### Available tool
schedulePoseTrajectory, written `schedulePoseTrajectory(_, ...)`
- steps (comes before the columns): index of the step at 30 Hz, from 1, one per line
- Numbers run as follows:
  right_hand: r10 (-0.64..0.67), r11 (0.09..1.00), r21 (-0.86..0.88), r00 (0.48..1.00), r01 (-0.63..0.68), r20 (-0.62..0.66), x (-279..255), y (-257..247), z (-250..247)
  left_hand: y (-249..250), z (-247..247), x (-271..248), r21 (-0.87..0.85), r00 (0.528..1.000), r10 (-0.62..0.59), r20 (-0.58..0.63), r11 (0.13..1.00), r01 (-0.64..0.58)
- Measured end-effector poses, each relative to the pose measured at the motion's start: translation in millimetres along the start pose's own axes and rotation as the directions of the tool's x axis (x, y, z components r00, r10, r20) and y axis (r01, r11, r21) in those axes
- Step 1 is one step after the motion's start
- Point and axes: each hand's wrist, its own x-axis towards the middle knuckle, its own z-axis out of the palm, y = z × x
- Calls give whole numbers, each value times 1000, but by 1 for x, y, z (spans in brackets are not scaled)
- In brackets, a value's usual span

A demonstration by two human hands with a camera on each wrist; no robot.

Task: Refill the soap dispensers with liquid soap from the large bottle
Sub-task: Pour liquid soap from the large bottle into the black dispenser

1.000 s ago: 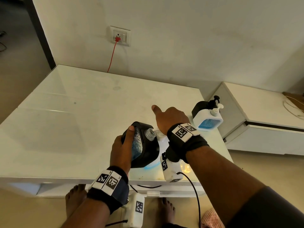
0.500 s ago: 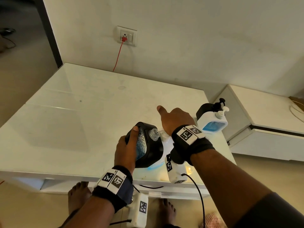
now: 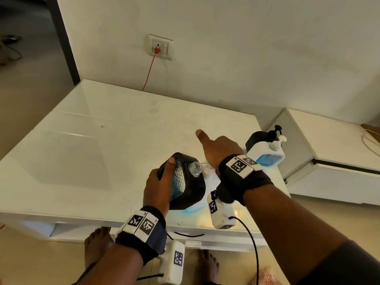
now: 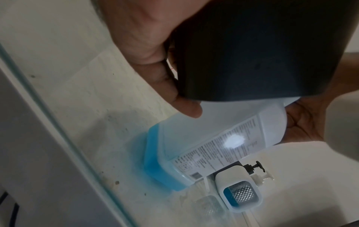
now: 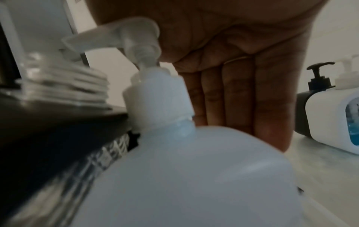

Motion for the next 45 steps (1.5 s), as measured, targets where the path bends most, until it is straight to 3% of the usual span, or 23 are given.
schedulePoseTrajectory(8, 9, 1000, -16, 995, -10, -98, -3, 3, 10, 2, 0, -3, -9, 1000, -10, -13, 1000, 9)
schedulePoseTrajectory(15, 2, 998, 61, 998, -5, 63, -4, -2, -7, 5, -1, -4, -23, 1000, -6, 14, 1000, 6)
schedulePoseTrajectory(26, 9, 1000, -10, 995, -10, -96, -5, 3, 7, 7, -1, -7, 2, 999, -32, -14, 999, 32)
schedulePoseTrajectory(30, -8, 1000, -19, 998, 7, -64, -6, 2, 5, 7, -1, -9, 2, 1000, -27, -4, 1000, 27)
schedulePoseTrajectory(35, -13, 1000, 23, 997, 11, 81, -5, -4, -8, 10, -1, -10, 13, 1000, -14, 5, 1000, 14)
schedulePoseTrajectory(45, -3, 998, -65, 997, -2, -76, -1, 1, 5, 11, 0, -12, 10, 999, -43, -23, 999, 43)
